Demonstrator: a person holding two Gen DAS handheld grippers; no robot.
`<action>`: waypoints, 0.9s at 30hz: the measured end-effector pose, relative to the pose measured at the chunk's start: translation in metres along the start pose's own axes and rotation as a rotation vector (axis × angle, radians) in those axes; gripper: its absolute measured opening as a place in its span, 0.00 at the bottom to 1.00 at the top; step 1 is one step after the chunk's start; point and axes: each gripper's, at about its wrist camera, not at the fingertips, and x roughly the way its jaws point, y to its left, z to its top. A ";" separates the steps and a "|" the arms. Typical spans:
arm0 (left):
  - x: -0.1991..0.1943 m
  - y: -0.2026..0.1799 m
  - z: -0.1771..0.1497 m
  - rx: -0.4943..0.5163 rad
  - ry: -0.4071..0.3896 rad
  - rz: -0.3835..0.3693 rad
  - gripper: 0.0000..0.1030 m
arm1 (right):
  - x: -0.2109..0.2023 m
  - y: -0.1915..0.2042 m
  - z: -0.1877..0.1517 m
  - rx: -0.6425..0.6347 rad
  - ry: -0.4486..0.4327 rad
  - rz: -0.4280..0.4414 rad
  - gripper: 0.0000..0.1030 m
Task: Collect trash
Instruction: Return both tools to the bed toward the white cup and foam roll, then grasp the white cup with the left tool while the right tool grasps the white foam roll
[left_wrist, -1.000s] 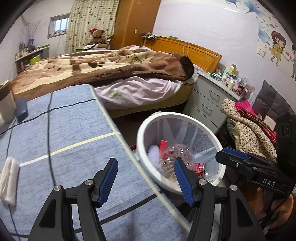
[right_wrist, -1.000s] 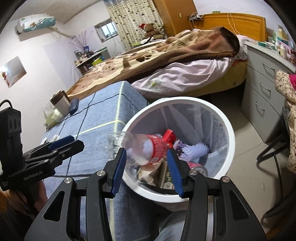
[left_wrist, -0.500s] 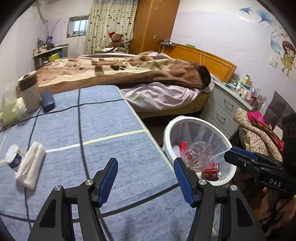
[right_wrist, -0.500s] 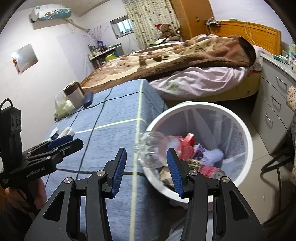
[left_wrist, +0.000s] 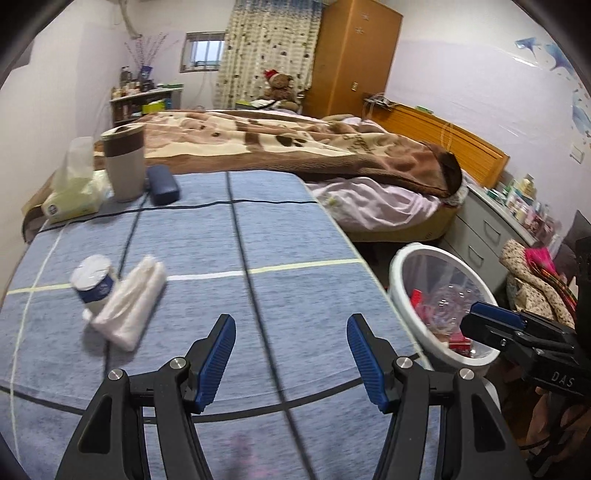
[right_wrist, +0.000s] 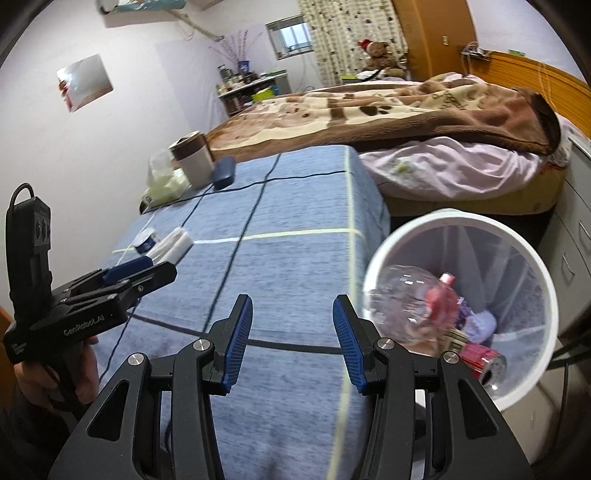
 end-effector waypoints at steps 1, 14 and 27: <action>-0.002 0.004 -0.001 -0.005 -0.003 0.005 0.61 | 0.002 0.003 0.001 -0.006 0.004 0.005 0.46; -0.022 0.080 -0.006 -0.119 -0.045 0.148 0.61 | 0.030 0.042 0.010 -0.078 0.053 0.069 0.46; -0.016 0.150 -0.004 -0.209 -0.052 0.247 0.61 | 0.054 0.065 0.017 -0.105 0.092 0.088 0.46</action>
